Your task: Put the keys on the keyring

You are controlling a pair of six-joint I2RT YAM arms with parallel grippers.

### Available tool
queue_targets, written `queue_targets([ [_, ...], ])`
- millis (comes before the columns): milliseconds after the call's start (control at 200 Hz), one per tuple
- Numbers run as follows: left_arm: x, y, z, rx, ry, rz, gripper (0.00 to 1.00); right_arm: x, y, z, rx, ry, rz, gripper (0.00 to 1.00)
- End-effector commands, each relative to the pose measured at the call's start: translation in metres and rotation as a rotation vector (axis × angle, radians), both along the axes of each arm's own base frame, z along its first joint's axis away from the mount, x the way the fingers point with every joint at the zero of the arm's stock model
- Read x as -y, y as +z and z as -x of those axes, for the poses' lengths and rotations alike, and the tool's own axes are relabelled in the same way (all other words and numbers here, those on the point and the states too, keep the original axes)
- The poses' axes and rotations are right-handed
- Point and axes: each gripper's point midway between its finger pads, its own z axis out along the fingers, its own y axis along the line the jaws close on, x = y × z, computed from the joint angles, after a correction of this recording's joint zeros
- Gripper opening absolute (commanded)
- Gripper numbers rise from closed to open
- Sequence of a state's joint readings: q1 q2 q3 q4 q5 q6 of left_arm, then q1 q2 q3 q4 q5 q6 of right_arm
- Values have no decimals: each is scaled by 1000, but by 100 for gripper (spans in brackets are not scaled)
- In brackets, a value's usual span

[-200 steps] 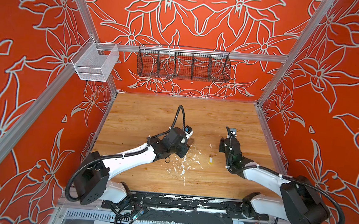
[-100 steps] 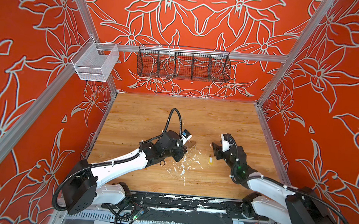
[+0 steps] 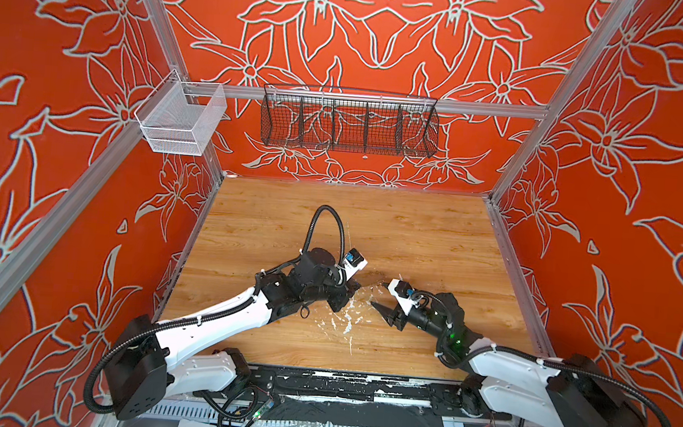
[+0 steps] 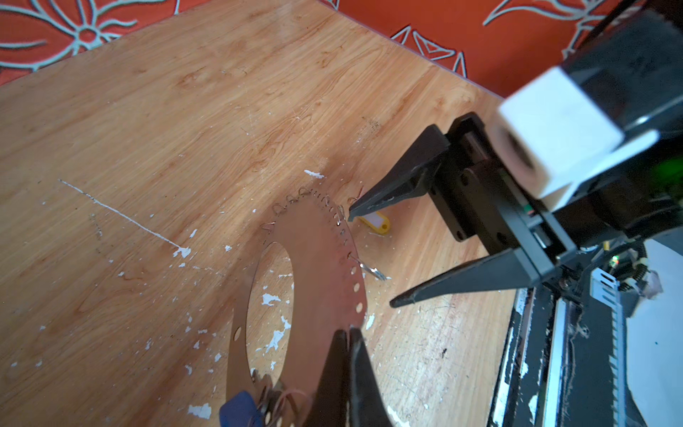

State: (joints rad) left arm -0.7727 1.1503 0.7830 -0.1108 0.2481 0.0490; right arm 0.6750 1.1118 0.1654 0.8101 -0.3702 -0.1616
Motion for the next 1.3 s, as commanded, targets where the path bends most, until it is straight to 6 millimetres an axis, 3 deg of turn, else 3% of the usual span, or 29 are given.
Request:
queue_targets([
  [0,5,18,10,50,-71,52,2,-7,10,3,69,48,9,65],
  [320,-4,18,9,67,-36,23,2,1,22,8,110,20,-4,67],
  [500,-3,19,10,65,-50,7,2,-3,31,8,111,36,4,73],
  [801,-6,24,18,58,-82,0,1,-12,32,0,107,55,56,79],
  [1296,-1,25,26,36,-130,4,0,-26,28,9,112,164,100,77],
])
